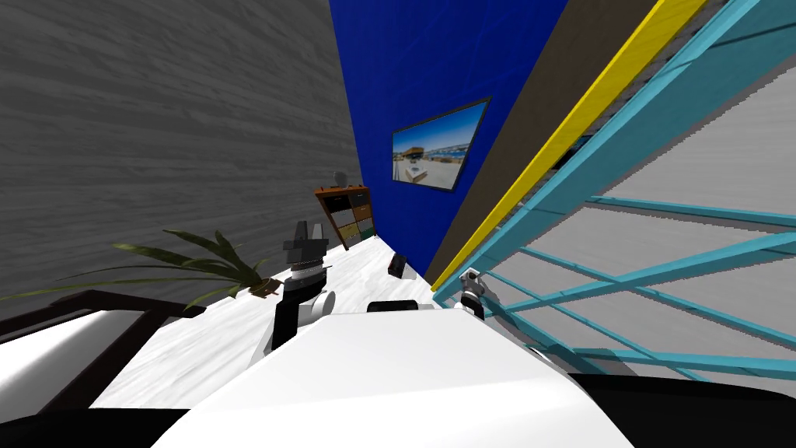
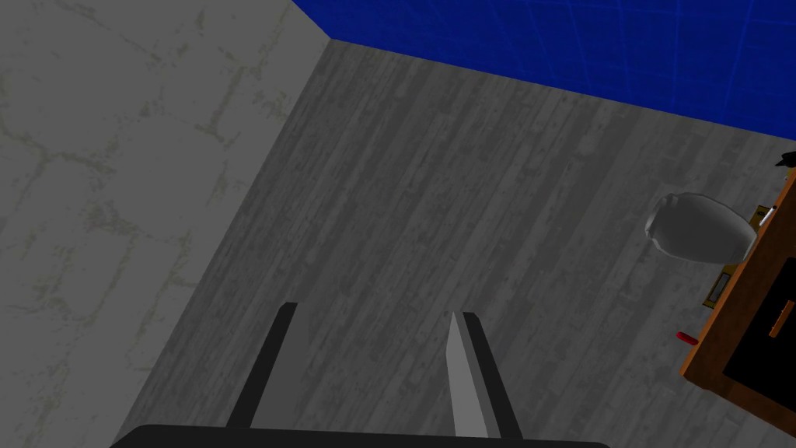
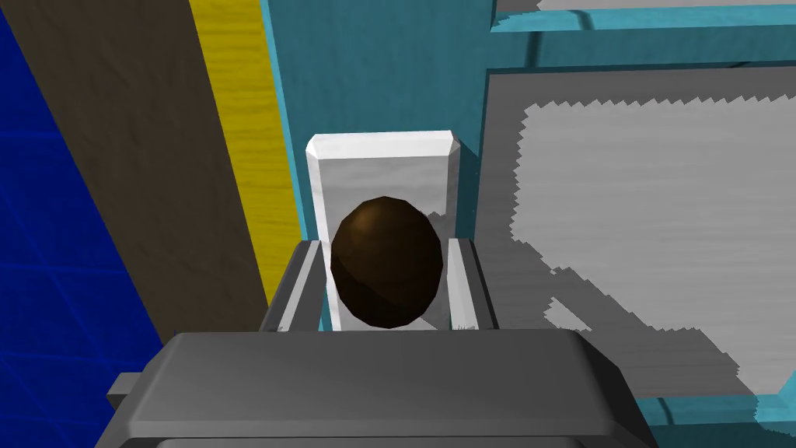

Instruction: Pull the door open

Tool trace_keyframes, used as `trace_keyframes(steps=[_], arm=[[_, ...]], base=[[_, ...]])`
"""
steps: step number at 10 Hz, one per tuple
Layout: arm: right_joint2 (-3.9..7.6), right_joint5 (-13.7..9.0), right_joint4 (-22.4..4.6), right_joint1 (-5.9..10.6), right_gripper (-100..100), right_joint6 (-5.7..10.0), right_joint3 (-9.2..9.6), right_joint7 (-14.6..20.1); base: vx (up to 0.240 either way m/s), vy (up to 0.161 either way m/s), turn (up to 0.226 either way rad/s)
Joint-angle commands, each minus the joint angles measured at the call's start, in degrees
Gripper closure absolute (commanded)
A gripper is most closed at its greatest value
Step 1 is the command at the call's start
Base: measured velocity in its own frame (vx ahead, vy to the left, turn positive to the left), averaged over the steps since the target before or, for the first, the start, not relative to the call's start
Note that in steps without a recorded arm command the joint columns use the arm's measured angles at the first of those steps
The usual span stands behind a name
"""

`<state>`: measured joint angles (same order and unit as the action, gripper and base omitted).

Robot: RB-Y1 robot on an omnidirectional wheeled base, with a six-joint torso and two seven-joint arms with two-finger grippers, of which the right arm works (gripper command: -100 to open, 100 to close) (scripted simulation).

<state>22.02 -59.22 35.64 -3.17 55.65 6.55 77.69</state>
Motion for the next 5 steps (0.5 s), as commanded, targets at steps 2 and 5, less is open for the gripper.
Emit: trace_keyframes(steps=[2, 5], arm=[[0.68, 2.55, 0.41, -0.07, 100, 0.05, 3.08, 2.53], [0.74, 3.21, -0.04, 0.07, 100, 0.24, 3.9, 3.41]], base=[[-0.187, 0.046, 0.013], [-0.121, -0.024, 0.02]])
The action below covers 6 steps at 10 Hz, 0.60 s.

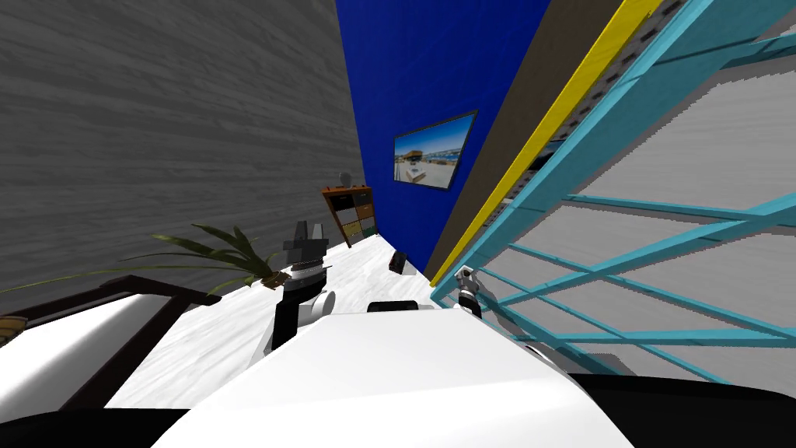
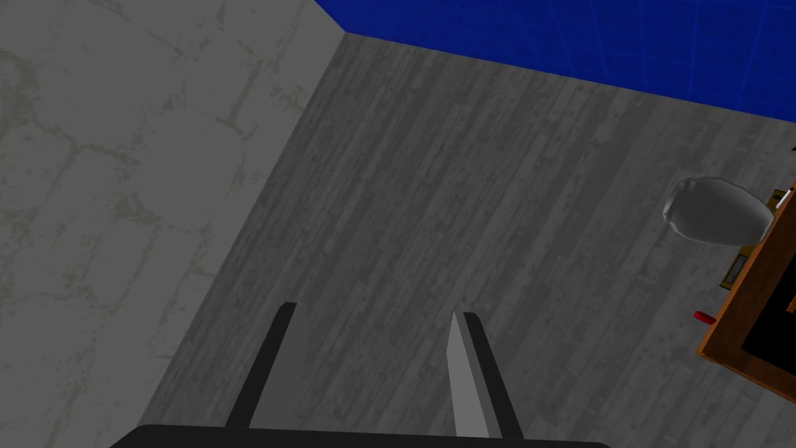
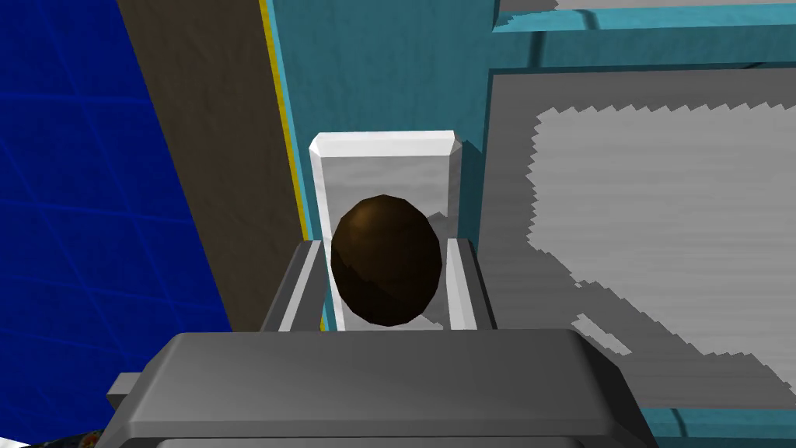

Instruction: Pull the door open

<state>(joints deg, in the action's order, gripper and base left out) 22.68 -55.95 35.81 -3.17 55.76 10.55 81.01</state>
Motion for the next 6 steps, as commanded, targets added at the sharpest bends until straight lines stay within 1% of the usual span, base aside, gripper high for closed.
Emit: trace_keyframes(steps=[1, 2, 4, 6], arm=[[0.34, 0.84, 0.63, -0.19, 100, -0.02, 1.22, 0.62], [0.42, 1.03, 0.77, -0.24, 100, -0.02, 1.5, 0.75], [0.85, 2.09, 1.56, -0.48, 100, -0.04, 3.04, 1.53], [1.32, 3.27, 2.44, -0.75, 100, -0.06, 4.76, 2.39]], base=[[-0.196, -0.001, 0.067], [-0.243, 0.035, 0.067], [-0.227, 0.044, 0.047], [-0.282, 0.037, 0.062]])
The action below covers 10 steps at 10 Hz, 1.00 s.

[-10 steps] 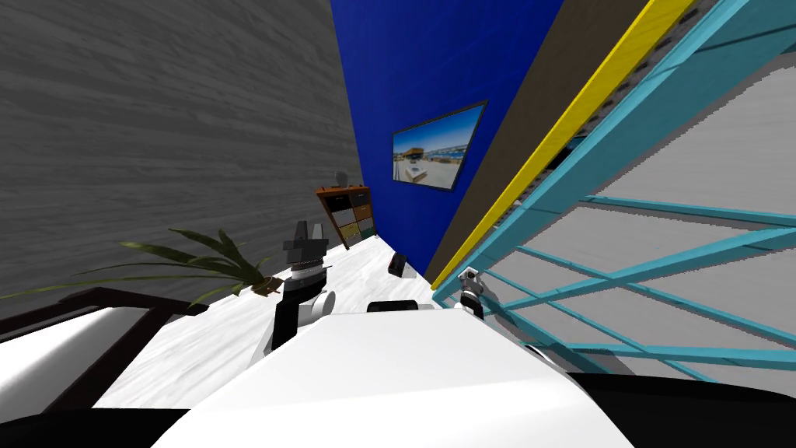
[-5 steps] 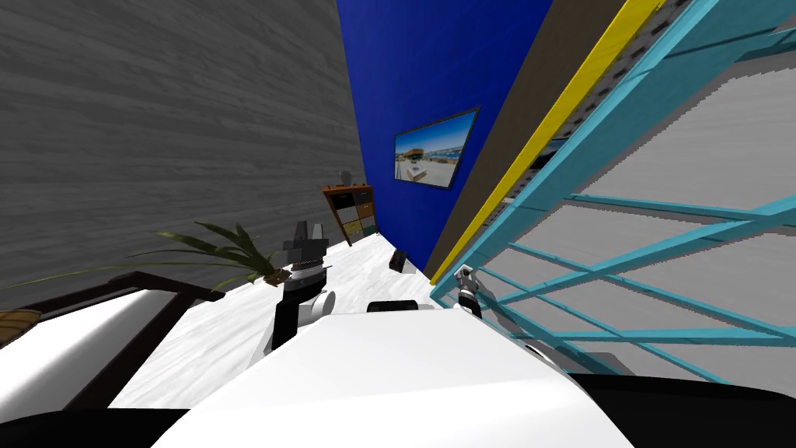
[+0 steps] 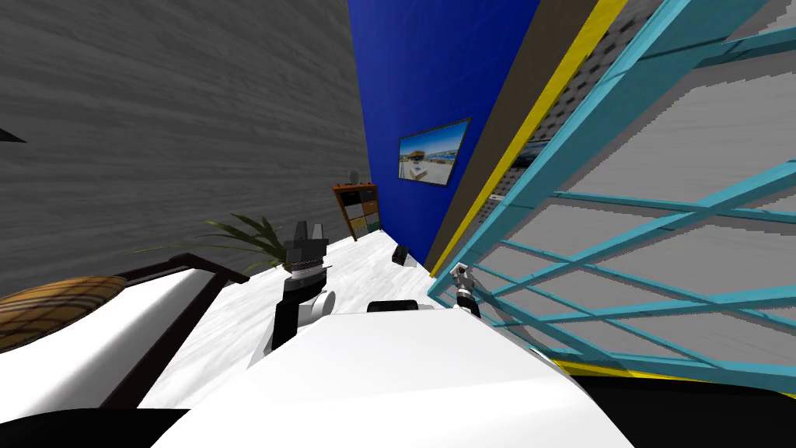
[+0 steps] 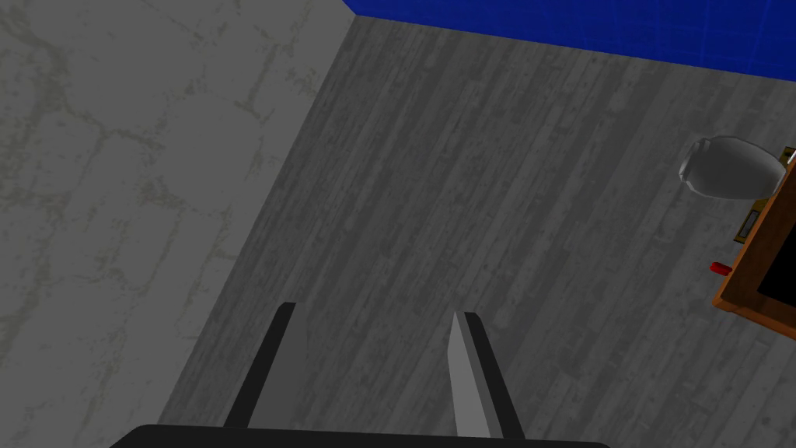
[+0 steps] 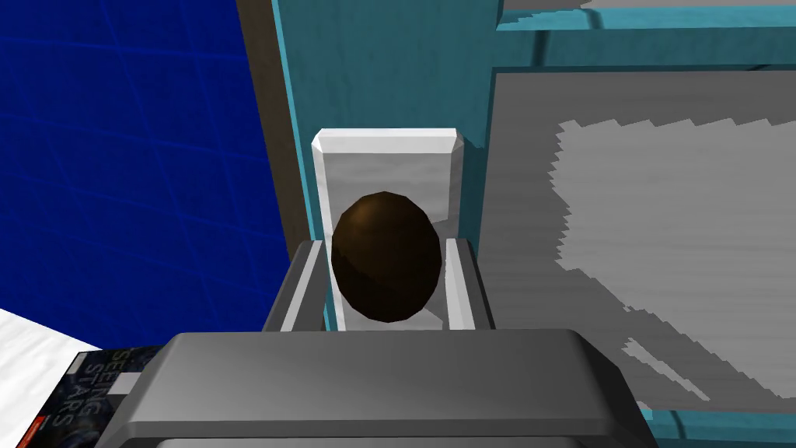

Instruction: Pull the door open

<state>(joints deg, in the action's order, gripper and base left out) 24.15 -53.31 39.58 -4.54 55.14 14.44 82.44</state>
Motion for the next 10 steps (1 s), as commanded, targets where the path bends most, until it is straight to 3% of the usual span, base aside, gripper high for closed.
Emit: trace_keyframes(steps=[1, 2, 3, 7, 9, 10], arm=[[0.01, 1.02, -1.03, 0.53, 100, 0.55, 1.44, 1.25], [-0.06, 0.57, -0.3, 0.29, 100, 0.05, 0.83, 0.4], [0.18, 1.38, 0.12, -0.09, 100, 0.27, 2.34, 1.18], [1.41, 3.1, 1.59, -1.0, 100, 1.08, 5.52, 2.94], [1.94, 3.83, 2.22, -1.39, 100, 1.42, 6.88, 3.69], [1.64, 3.69, 1.25, -0.74, 100, 1.53, 6.51, 3.59]], base=[[-0.262, 0.002, 0.052], [-0.114, 0.001, 0.034], [-0.136, -0.009, 0.063], [-0.234, 0.004, 0.06], [-0.255, 0.014, 0.048], [-0.118, 0.005, 0.025]])
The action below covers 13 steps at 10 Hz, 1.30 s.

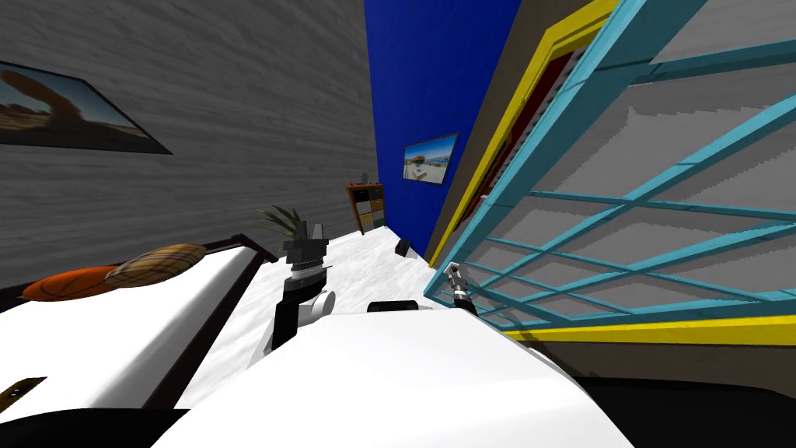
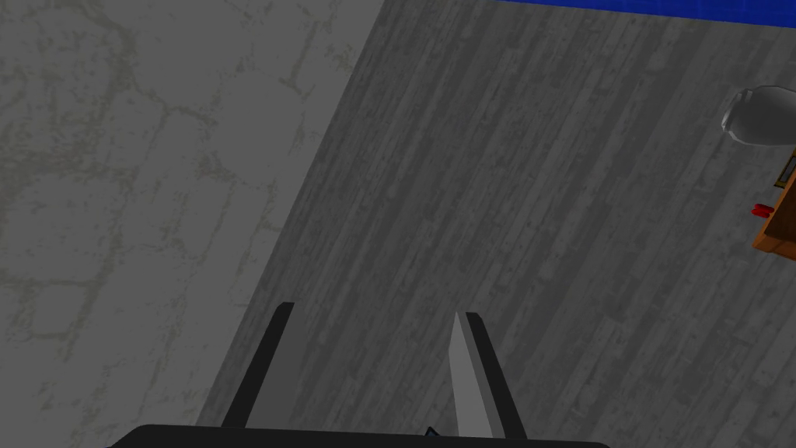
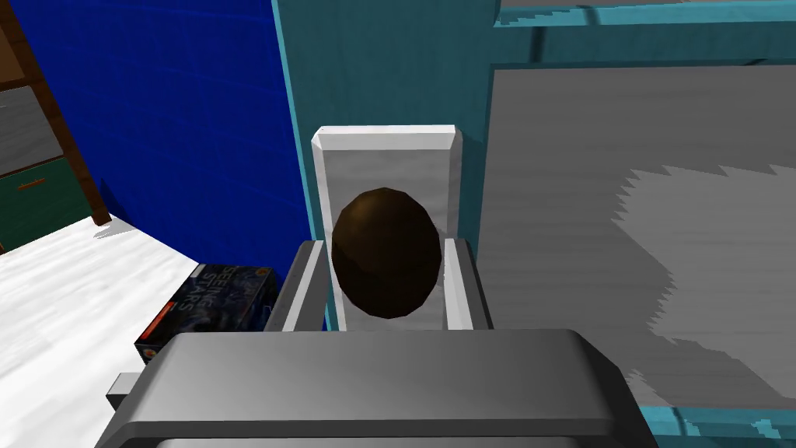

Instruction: Pull the door open

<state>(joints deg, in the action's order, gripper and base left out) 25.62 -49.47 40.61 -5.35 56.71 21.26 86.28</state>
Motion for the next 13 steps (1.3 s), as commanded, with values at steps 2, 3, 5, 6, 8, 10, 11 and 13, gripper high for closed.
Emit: trace_keyframes(steps=[2, 3, 5, 6, 8, 10, 11, 13], arm=[[0.92, 0.81, 0.73, -0.58, 100, 0.65, 1.68, 1.03], [1.33, 1.17, 1.05, -0.83, 100, 0.94, 2.42, 1.49], [1.72, 0.98, 1.14, -1.23, -100, 1.22, 2.55, 1.81], [1.8, 0.73, 1.17, -1.43, -100, 1.26, 2.32, 1.81], [1.97, 0.17, 1.23, -1.88, -100, 1.36, 1.83, 1.81], [1.47, 0.34, 1.01, -1.48, -100, 1.27, 1.65, 1.38], [1.33, 0.35, 0.92, -1.35, -100, 1.23, 1.54, 1.26], [0.71, 0.36, 0.52, -0.73, -100, 1.07, 1.02, 0.67]], base=[[-0.185, -0.008, 0.055], [-0.221, -0.016, 0.039], [-0.188, 0.026, -0.017], [-0.127, 0.175, -0.136], [-0.128, 0.174, -0.081], [0.023, 0.031, -0.003], [0.159, -0.082, 0.032], [0.189, -0.09, 0.036]])
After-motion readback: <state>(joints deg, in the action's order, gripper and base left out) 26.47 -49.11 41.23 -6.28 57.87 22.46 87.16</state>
